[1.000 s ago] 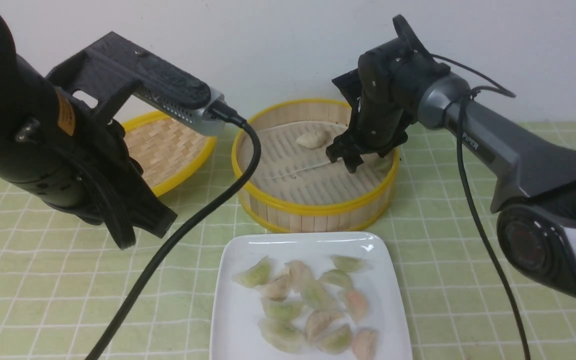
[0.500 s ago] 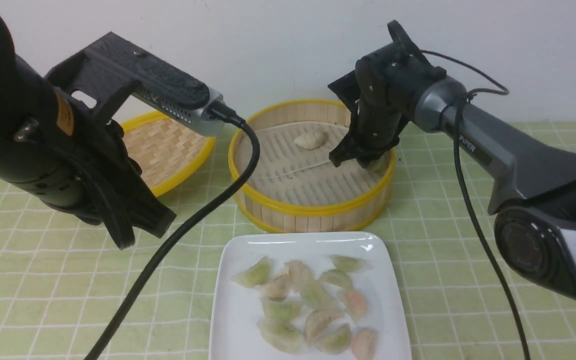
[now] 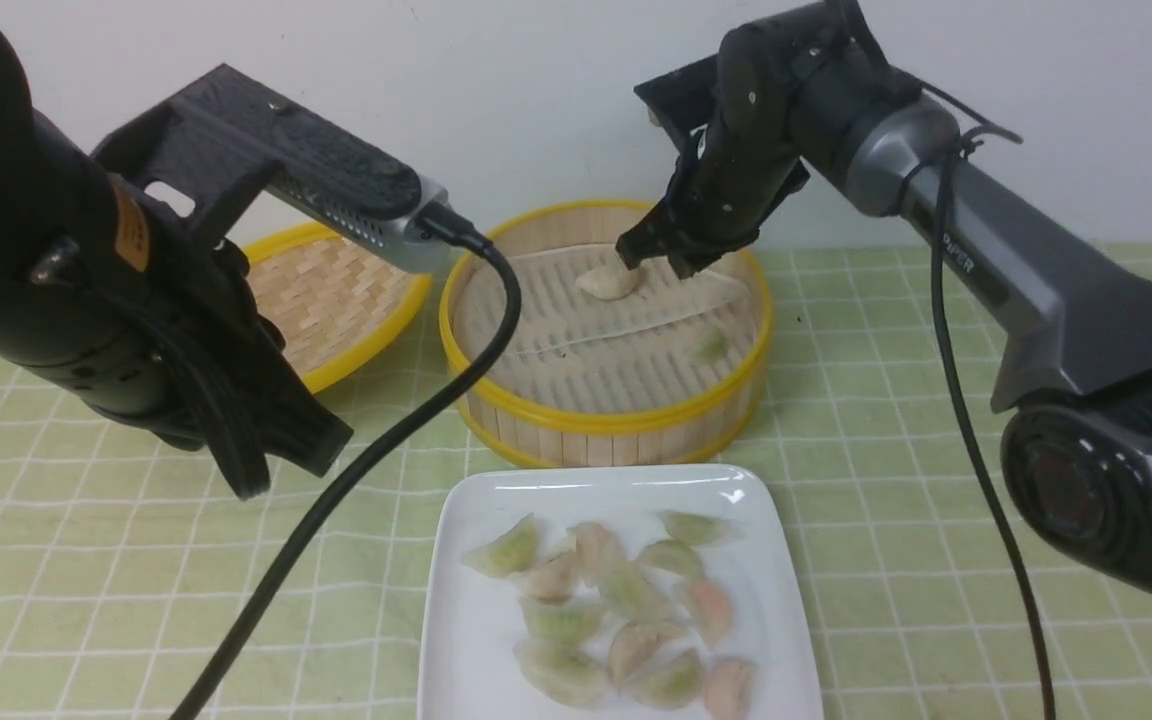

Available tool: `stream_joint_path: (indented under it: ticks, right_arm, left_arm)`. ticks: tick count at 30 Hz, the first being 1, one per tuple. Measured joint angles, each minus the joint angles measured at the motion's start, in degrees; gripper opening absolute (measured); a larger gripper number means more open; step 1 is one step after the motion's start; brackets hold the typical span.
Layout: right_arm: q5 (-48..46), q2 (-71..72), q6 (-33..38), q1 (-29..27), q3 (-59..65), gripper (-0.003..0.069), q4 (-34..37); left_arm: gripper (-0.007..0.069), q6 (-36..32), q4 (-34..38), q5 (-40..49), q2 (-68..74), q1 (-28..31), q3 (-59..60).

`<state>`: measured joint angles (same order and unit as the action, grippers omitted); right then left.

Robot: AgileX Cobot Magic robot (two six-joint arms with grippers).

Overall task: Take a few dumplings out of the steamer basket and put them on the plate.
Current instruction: Use the right arm to grab a dumpling from inside the steamer

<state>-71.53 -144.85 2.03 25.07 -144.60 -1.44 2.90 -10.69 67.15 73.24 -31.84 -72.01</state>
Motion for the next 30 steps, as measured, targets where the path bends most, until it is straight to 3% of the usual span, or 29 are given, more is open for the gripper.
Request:
stream_joint_path:
  ticks: [9,13,17,21,30]
  right_arm:
    - [-0.13,0.93,-5.87,0.0,9.17,0.0457,0.03]
    - [0.01,0.85,-6.36,0.0,9.16,0.0524,0.03]
    - [1.06,-0.41,-6.38,0.0,9.1,0.0492,0.03]
    - [1.06,-0.65,-4.41,0.0,8.7,0.029,0.37]
    - [0.24,8.48,-3.87,0.0,11.79,0.0289,6.23]
  left_arm:
    - [-0.0006,0.0,-0.52,0.0,0.0,0.0,0.0]
    - [-0.0006,0.0,-0.68,-0.06,0.0,0.0,0.0]
    - [-0.0006,0.0,-0.68,-0.06,0.0,0.0,0.0]
    - [-0.0006,0.0,-0.68,-0.06,0.0,0.0,0.0]
    - [-0.0006,0.0,-0.68,0.06,0.0,0.0,0.0]
